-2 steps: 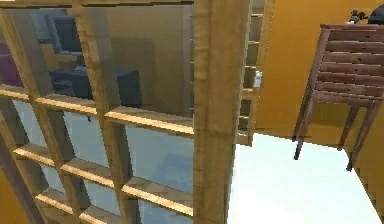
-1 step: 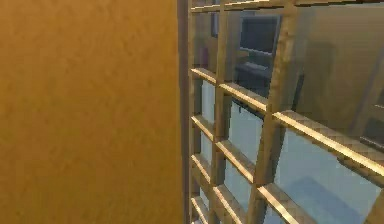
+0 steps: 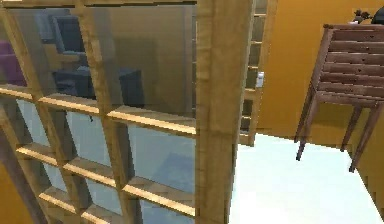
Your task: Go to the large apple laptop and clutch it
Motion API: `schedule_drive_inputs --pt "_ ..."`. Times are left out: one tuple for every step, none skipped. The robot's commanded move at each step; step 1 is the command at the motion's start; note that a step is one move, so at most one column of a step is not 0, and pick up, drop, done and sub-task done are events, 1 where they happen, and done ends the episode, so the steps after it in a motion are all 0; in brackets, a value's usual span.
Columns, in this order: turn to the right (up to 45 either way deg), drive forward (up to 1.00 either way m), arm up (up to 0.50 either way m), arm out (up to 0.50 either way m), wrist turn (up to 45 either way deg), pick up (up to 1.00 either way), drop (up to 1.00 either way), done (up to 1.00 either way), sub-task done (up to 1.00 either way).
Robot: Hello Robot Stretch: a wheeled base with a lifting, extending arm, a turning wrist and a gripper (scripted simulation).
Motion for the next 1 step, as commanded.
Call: schedule_drive_inputs --pt "45.0 0.00 0.00 0.00 0.0 0.00 0.00 0.00 0.00"
